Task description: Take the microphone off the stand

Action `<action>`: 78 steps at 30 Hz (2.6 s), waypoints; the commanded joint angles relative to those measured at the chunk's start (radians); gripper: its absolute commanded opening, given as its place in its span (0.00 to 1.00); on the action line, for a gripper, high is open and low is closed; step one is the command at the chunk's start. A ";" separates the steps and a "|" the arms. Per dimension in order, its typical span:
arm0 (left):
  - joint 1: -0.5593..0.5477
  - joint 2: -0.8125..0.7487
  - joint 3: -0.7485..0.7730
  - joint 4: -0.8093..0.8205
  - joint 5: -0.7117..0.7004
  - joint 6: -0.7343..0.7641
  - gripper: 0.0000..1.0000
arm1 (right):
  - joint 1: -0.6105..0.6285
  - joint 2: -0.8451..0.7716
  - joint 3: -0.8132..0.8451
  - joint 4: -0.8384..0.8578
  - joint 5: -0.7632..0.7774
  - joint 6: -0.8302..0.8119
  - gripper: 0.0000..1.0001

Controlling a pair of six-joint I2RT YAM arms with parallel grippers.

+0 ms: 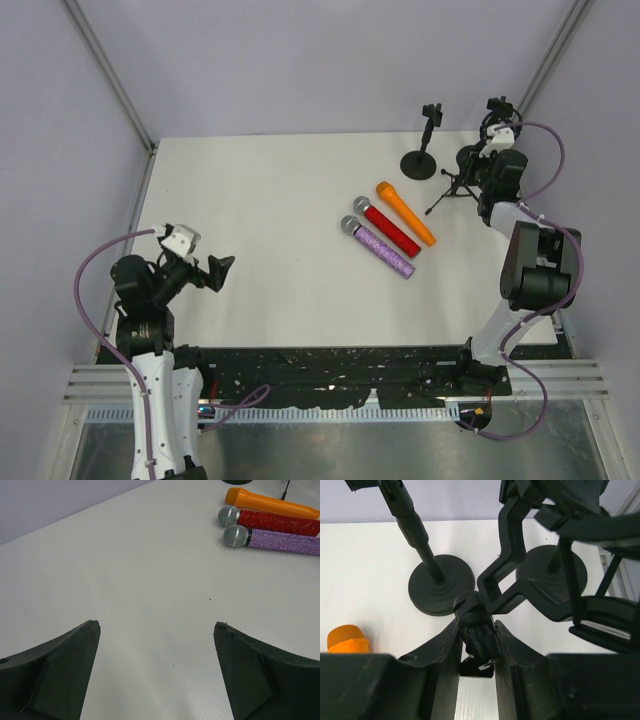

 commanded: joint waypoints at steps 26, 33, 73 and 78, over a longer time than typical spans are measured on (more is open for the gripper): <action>0.008 -0.028 0.002 0.036 0.033 -0.015 1.00 | -0.001 -0.153 0.035 -0.190 0.031 -0.059 0.95; 0.008 -0.011 0.014 0.018 0.032 -0.018 1.00 | 0.001 -0.277 -0.052 -0.277 0.053 -0.128 0.95; 0.008 0.014 0.321 -0.309 -0.151 0.037 1.00 | -0.022 -1.208 -0.226 -0.851 -0.028 -0.177 0.95; 0.008 0.011 0.326 -0.347 -0.155 0.102 1.00 | -0.022 -1.232 -0.183 -0.917 -0.019 -0.166 0.95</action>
